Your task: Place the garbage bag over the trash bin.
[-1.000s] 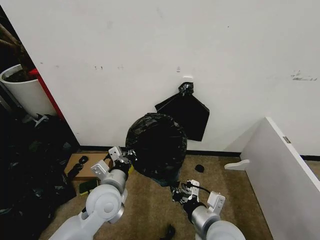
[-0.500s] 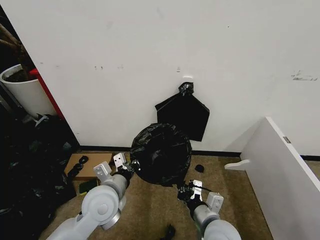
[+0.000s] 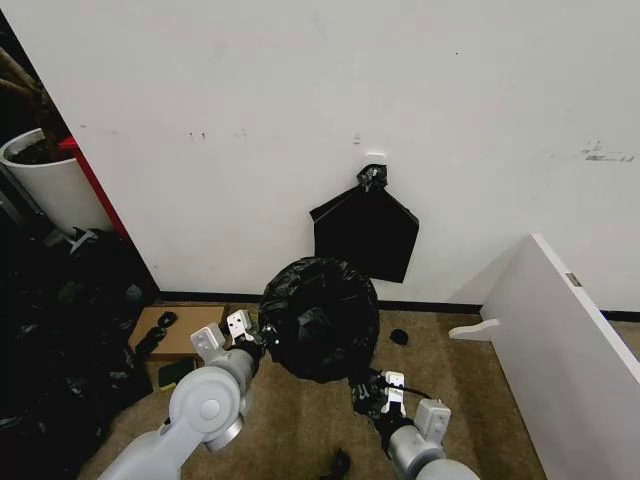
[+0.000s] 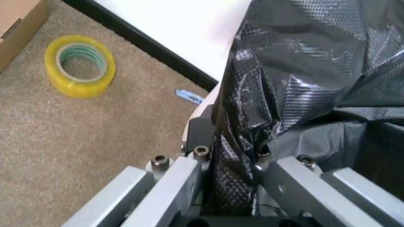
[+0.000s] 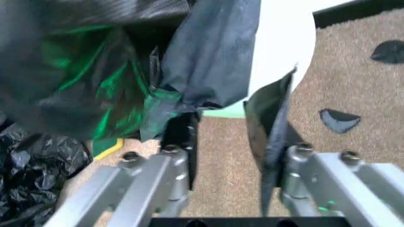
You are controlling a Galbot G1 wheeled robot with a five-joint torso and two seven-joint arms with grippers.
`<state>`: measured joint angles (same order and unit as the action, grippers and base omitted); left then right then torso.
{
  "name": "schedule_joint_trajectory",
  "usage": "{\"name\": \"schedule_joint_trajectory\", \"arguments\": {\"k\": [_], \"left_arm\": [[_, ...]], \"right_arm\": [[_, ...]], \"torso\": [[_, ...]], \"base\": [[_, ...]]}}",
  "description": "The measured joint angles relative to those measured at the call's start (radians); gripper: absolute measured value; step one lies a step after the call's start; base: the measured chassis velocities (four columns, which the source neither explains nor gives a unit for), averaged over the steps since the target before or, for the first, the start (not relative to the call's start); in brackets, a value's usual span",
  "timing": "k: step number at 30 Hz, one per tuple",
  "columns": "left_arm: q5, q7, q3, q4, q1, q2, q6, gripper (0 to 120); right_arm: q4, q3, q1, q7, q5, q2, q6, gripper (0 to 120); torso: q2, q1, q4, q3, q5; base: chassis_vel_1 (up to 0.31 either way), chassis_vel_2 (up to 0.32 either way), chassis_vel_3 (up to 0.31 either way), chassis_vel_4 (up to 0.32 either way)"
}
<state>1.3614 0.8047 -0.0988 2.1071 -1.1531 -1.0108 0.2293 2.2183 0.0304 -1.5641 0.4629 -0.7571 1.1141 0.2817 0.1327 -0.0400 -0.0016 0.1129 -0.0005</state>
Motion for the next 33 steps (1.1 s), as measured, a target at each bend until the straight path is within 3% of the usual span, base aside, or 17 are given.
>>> {"name": "schedule_joint_trajectory", "arguments": {"k": [4,6,12,14,18,23,25,26,30,32,33], "left_arm": [[-0.002,0.001,-0.004,-0.008,0.008,-0.008,-0.007,1],[-0.002,0.001,-0.006,-0.009,0.008,-0.008,-0.008,1],[0.003,0.006,-0.013,-0.018,0.014,0.0,-0.016,0],[0.004,0.006,-0.013,-0.018,0.014,0.001,-0.016,0],[0.015,0.009,-0.017,-0.018,0.017,0.008,-0.016,0],[-0.001,0.0,-0.016,-0.018,0.012,0.02,-0.012,0],[-0.041,-0.032,-0.012,-0.018,-0.003,0.032,-0.006,0],[-0.138,-0.135,-0.007,-0.032,-0.028,0.052,-0.003,0],[-0.338,-0.383,-0.004,-0.09,-0.048,0.095,-0.052,0],[-0.348,-0.4,-0.004,-0.095,-0.048,0.099,-0.057,0],[-0.355,-0.443,-0.004,-0.108,-0.048,0.107,-0.069,0]], "right_arm": [[0.008,-0.002,-0.027,-0.02,0.036,-0.01,-0.007,50],[0.009,-0.002,-0.031,-0.024,0.042,-0.011,-0.01,51],[0.004,-0.004,-0.062,-0.062,0.08,-0.017,-0.054,79],[0.001,-0.002,-0.061,-0.062,0.08,-0.017,-0.057,80],[-0.025,0.019,-0.06,-0.082,0.107,-0.023,-0.077,98],[-0.076,0.044,-0.056,-0.115,0.164,-0.04,-0.135,100],[-0.066,0.064,-0.056,-0.116,0.141,-0.046,-0.131,100],[-0.052,0.111,-0.042,-0.115,0.088,-0.061,-0.109,100],[-0.069,0.228,-0.03,-0.198,-0.091,-0.106,-0.103,100],[-0.077,0.24,-0.03,-0.22,-0.103,-0.112,-0.113,100],[-0.111,0.278,-0.03,-0.297,-0.125,-0.134,-0.164,100]], "torso": [[0.0,0.0,0.0,0.0,0.0001],[0.0,0.0,0.0,0.0,0.0001],[0.0,0.0,0.0001,0.0,0.0],[0.0,0.0,0.0,0.0,0.0],[0.0,0.0,0.0,0.0,0.0],[0.0,0.0,-0.0001,0.0,0.0002],[0.0,0.0,0.0,0.0,0.0001],[0.0,0.0,0.0002,0.0,0.0001],[0.0,0.0,0.0,0.0,0.0],[0.0,0.0,0.0001,0.0,0.0],[0.0,0.0,0.0002,0.0,0.0002]], "base": [[0.0,0.0,0.0,0.0],[0.0,0.0,0.0,0.0],[0.0,0.0,0.0,0.0],[0.0,0.0,0.0,0.0],[0.0,0.0,0.0,0.0],[0.0,0.0,0.0,0.0],[0.0,0.0,0.0,0.0],[0.0,0.0,0.0,0.0],[0.0,0.0,0.0,0.0],[0.0,0.0,0.0,0.0],[0.0,0.0,0.0,0.0]]}}
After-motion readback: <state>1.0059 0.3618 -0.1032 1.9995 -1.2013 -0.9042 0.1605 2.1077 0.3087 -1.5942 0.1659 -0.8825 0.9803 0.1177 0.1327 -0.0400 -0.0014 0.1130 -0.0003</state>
